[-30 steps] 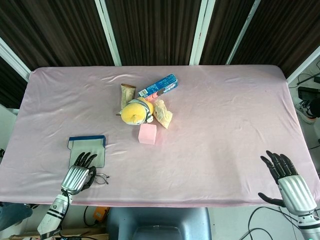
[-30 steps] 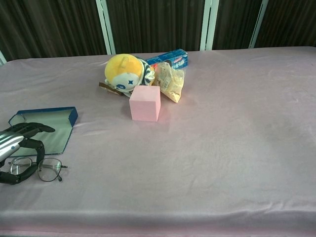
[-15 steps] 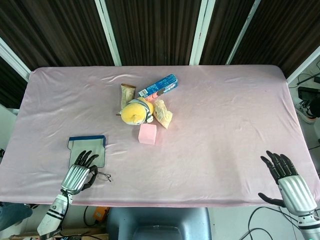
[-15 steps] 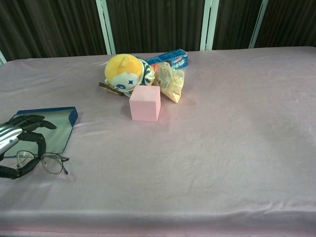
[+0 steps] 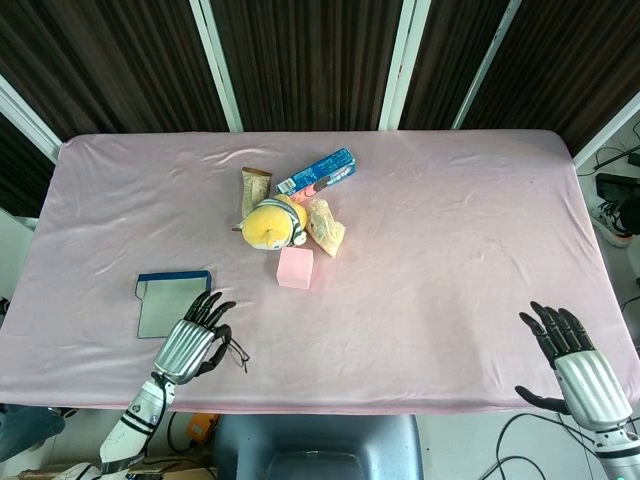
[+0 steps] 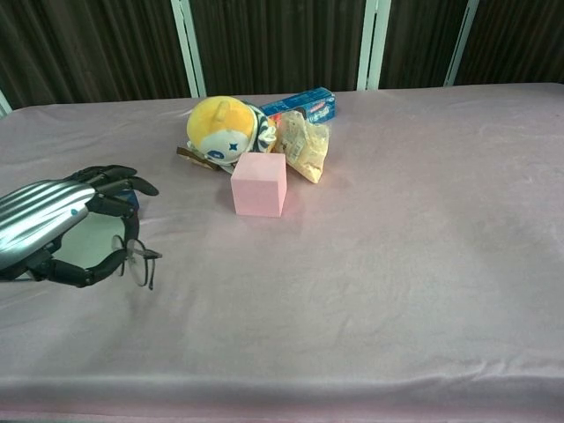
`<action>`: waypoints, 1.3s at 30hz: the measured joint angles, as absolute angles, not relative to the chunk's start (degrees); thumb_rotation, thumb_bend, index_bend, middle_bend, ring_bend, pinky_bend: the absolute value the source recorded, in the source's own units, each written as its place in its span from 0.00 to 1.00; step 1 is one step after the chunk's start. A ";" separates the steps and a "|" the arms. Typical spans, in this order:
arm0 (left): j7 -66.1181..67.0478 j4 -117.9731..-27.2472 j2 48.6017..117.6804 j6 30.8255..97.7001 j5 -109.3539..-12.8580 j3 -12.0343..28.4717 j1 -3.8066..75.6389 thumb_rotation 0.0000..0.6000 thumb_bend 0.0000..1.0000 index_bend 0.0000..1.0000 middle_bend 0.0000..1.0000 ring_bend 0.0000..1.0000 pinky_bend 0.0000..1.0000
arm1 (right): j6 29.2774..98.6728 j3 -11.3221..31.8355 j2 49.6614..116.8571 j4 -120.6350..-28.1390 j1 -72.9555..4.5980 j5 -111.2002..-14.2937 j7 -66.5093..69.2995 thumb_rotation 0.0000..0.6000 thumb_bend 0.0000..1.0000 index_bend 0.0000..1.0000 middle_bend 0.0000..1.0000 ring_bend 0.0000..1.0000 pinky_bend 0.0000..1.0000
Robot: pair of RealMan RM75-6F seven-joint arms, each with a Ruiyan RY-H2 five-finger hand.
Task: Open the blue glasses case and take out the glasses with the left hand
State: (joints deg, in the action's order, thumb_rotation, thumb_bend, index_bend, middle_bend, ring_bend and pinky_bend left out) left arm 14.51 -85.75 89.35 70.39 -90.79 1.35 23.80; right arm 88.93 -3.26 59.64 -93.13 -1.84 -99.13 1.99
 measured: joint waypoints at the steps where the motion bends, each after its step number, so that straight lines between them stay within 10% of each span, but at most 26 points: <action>1: 15.81 -86.13 89.76 69.97 -90.56 1.68 24.18 1.00 0.55 0.65 0.15 0.00 0.03 | 89.07 -3.26 59.58 -93.09 -1.80 -99.15 2.19 1.00 0.19 0.00 0.00 0.00 0.09; 22: 28.16 -79.72 103.59 63.76 -80.74 8.33 31.60 1.00 0.54 0.62 0.16 0.00 0.03 | 90.09 -3.15 58.52 -92.23 -1.52 -99.06 4.94 1.00 0.19 0.00 0.00 0.00 0.09; 39: 27.42 -76.94 106.02 62.98 -78.68 7.47 32.79 1.00 0.46 0.16 0.10 0.00 0.03 | 90.93 -3.12 58.22 -91.97 -1.21 -99.22 5.83 1.00 0.19 0.00 0.00 0.00 0.09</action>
State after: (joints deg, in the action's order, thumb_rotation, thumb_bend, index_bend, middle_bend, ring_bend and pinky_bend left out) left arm 27.42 -76.94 106.02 62.98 -78.68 7.47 32.79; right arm 90.93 -3.12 58.22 -91.97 -1.21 -99.22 5.83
